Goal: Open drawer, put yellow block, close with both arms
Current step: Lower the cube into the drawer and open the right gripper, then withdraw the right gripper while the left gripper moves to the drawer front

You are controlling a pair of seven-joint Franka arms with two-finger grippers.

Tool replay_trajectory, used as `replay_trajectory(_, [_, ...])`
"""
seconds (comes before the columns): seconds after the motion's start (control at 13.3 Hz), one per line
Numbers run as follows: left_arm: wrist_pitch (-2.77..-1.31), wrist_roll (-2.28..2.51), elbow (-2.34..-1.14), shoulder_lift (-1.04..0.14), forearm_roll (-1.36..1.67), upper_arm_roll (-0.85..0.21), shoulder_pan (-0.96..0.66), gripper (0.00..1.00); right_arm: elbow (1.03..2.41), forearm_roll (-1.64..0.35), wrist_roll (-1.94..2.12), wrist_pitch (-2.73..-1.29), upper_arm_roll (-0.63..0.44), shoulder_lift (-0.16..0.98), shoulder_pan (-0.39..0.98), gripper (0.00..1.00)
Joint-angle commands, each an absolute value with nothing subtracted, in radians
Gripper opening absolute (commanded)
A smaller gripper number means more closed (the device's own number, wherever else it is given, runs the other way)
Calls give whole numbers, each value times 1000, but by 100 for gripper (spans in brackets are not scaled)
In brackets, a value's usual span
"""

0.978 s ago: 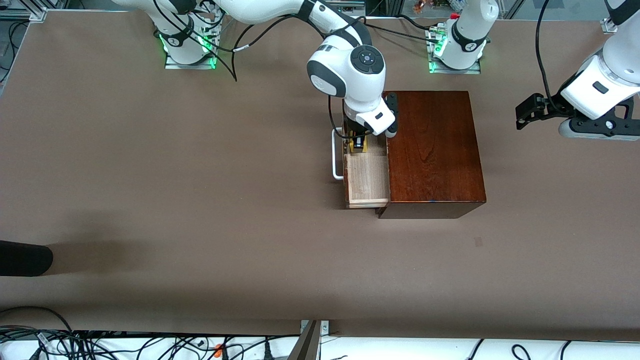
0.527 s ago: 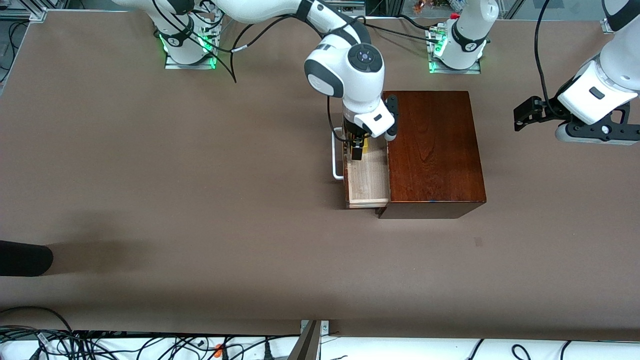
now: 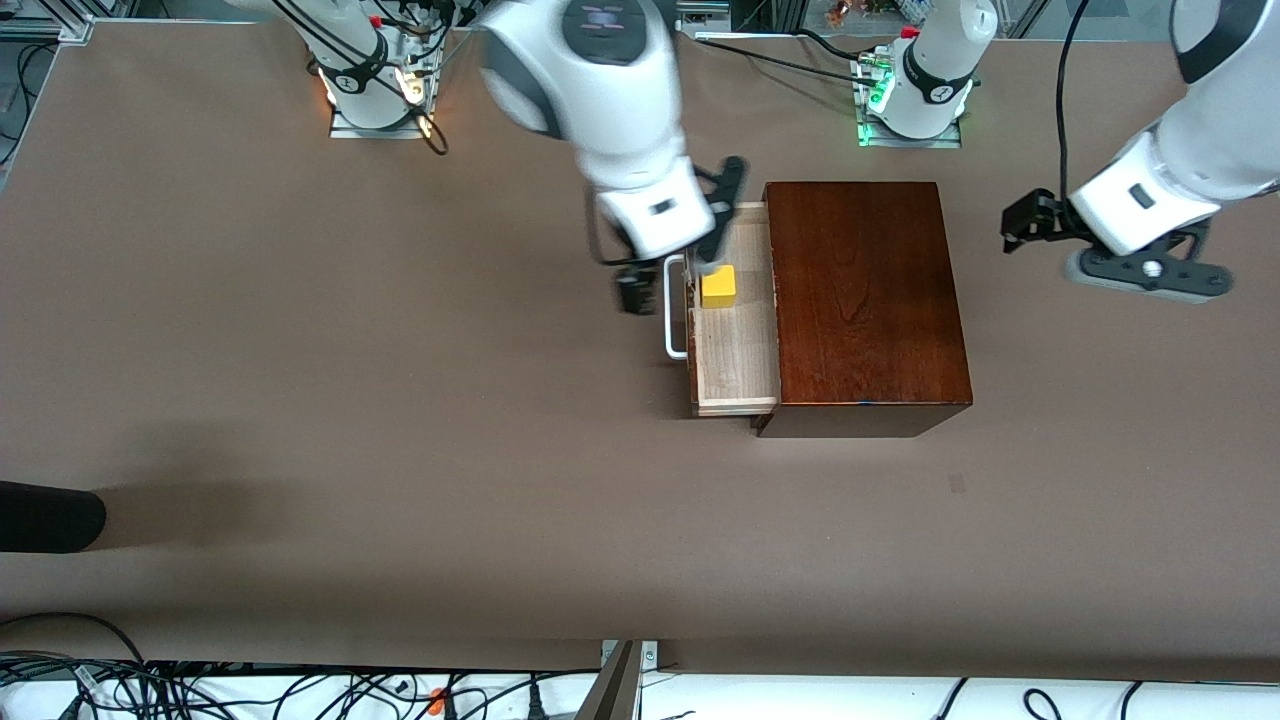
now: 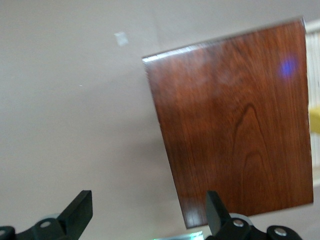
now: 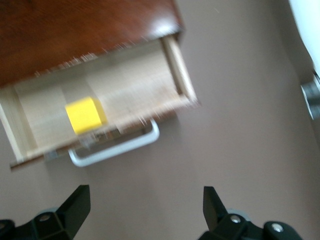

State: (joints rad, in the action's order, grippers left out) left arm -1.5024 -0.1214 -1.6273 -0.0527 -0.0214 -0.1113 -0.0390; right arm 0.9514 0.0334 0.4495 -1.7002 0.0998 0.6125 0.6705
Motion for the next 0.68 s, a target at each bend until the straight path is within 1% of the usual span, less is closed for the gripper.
replay_trajectory(0.0, [-1459, -299, -1594, -100, -28, -158, -63, 100, 974, 3, 456, -1623, 110, 551, 527, 100])
replay_trajectory(0.08, [-1459, -361, -1594, -112, -15, -194, -63, 100, 974, -6, 457, -1623, 110, 542, 461, 100])
replay_trajectory(0.23, [-1471, -438, -1594, -145, 58, -227, -63, 100, 979, -17, 442, -1605, 109, 476, 352, 100])
replay_trajectory(0.3, [-1500, -471, -1597, -159, 98, -244, -63, 100, 992, -17, 442, -1591, 94, 445, 309, 100])
replay_trajectory(0.38, [-1546, -513, -1601, -167, 109, -267, -64, 100, 1037, -32, 442, -1583, 69, 411, 278, 100])
replay_trajectory(0.45, [-1574, -532, -1601, -190, 113, -306, -64, 100, 1116, -101, 437, -1572, 46, 341, 229, 100])
replay_trajectory(0.53, [-1621, -534, -1603, -210, 109, -352, -64, 100, 1258, -156, 424, -1588, 26, 243, 192, 100])
replay_trajectory(0.6, [-1691, -540, -1608, -234, 103, -401, -69, 100, 1382, -166, 378, -1617, 2, 145, 183, 100])
